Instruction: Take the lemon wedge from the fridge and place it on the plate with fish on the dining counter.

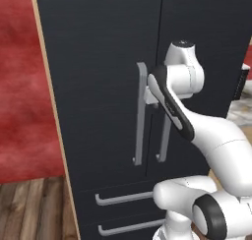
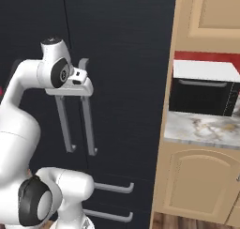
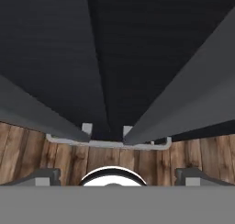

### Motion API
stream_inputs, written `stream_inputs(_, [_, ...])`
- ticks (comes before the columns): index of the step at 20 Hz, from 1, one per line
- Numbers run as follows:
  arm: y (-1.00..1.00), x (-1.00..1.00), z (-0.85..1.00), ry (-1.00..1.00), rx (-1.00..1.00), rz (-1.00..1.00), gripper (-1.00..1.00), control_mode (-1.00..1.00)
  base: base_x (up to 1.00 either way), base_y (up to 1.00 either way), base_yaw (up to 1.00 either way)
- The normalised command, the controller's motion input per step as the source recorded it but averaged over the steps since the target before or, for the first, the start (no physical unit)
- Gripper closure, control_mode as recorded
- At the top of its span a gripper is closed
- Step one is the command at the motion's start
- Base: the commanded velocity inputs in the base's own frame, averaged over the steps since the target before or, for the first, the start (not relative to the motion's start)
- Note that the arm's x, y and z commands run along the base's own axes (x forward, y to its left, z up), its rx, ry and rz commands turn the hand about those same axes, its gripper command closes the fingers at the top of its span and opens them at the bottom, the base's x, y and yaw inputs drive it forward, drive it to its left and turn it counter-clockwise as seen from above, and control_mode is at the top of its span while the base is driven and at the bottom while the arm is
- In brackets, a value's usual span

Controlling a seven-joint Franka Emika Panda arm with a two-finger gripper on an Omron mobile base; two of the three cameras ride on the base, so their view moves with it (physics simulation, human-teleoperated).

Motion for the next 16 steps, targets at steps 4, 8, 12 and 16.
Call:
stream_inputs(4, [0.00, 0.00, 0.00, 0.00, 0.00, 0.00, -1.00, 1.00, -0.60, 0.26, 0.00])
stream_inputs(8, [0.00, 0.00, 0.00, 0.00, 0.00, 0.00, -1.00, 1.00, -0.89, 0.00, 0.00])
stream_inputs(12, [0.00, 0.00, 0.00, 0.00, 0.00, 0.00, -1.00, 1.00, -0.69, 0.00, 0.00])
stream_inputs(16, [0.00, 0.00, 0.00, 0.00, 0.00, 0.00, -1.00, 1.00, -0.46, 0.00, 0.00])
